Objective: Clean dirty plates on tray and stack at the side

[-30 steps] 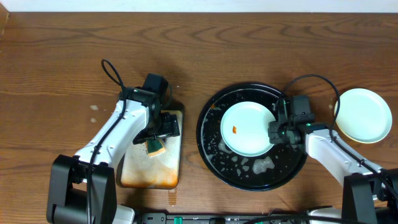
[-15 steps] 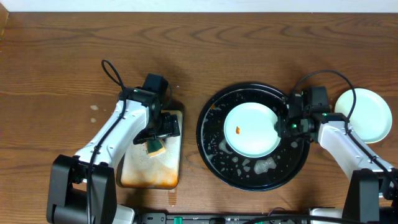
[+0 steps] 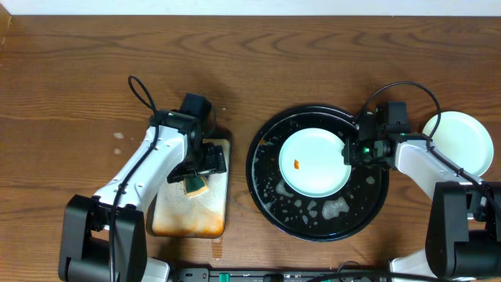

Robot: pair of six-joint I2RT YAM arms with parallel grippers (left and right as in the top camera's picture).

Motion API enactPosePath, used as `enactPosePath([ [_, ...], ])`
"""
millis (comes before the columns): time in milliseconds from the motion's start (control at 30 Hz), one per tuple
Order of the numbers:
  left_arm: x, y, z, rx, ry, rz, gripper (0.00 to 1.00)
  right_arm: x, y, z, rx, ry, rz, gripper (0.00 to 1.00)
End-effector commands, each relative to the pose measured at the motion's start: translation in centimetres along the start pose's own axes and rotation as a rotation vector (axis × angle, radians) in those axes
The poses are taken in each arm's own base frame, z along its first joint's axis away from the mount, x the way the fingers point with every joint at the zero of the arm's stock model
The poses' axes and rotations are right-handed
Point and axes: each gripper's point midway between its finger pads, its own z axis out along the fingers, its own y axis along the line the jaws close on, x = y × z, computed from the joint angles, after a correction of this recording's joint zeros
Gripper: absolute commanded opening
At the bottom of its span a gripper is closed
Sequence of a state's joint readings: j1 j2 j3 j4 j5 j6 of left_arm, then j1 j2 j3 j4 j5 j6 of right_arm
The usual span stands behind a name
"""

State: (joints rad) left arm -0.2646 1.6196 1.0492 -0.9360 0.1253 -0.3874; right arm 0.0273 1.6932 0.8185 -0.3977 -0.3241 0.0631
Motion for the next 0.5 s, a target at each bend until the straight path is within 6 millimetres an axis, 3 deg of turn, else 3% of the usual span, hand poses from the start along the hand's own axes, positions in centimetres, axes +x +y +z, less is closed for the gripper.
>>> enactPosePath([
  [0,0.2,0.1,-0.1,-0.003,0.001,0.015,0.92,3.2,-1.8,1.6,0.067,0.105,0.036,0.01],
  [133,0.2,0.1,-0.1,-0.003,0.001,0.015,0.92,4.2,-1.7,1.4,0.07,0.148,0.056,0.05],
  [467,0.2,0.1,-0.1,-0.003,0.001,0.015,0.92,5.2,-1.8,1.2,0.075,0.189,0.068,0.01],
])
